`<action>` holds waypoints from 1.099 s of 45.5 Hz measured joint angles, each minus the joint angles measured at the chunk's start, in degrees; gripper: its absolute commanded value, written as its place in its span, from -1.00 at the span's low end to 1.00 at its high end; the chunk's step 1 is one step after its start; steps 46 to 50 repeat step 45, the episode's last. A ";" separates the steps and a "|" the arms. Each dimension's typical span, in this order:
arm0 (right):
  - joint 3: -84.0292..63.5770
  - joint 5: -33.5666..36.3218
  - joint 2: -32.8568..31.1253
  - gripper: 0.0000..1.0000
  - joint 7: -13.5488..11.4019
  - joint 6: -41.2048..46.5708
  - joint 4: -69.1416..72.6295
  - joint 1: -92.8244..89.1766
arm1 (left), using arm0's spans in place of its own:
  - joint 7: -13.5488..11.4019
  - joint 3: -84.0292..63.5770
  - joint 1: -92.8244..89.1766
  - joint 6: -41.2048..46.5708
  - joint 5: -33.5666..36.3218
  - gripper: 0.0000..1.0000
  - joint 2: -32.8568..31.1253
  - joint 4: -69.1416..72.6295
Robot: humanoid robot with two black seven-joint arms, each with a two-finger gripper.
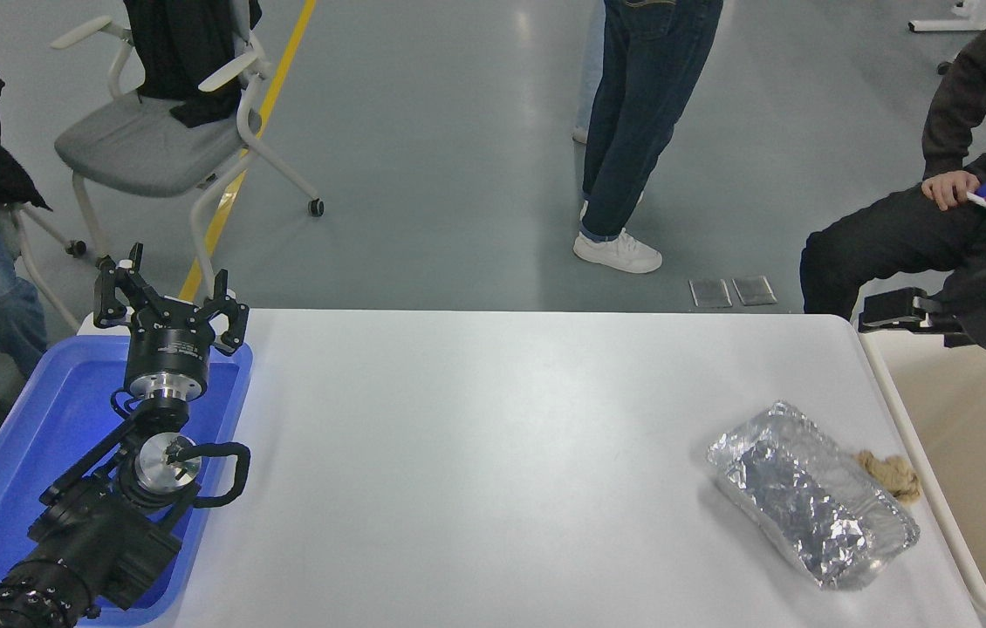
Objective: Pick up paper cup place in dustbin
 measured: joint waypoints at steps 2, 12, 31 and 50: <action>-1.18 1.40 1.98 1.00 0.00 1.70 1.37 2.46 | 0.00 0.00 0.01 0.00 -0.02 0.98 0.01 0.02; -4.58 7.74 9.82 1.00 -0.22 8.97 7.18 11.74 | 0.00 0.03 0.01 0.00 -0.02 0.98 0.01 0.04; -8.86 14.08 13.76 1.00 -3.73 16.37 17.08 26.20 | 0.00 -0.03 0.09 0.00 -0.09 0.98 0.07 0.07; -10.12 18.45 13.08 1.00 -6.95 17.36 20.68 31.96 | -0.09 -0.03 0.10 0.00 -0.10 0.98 0.04 0.08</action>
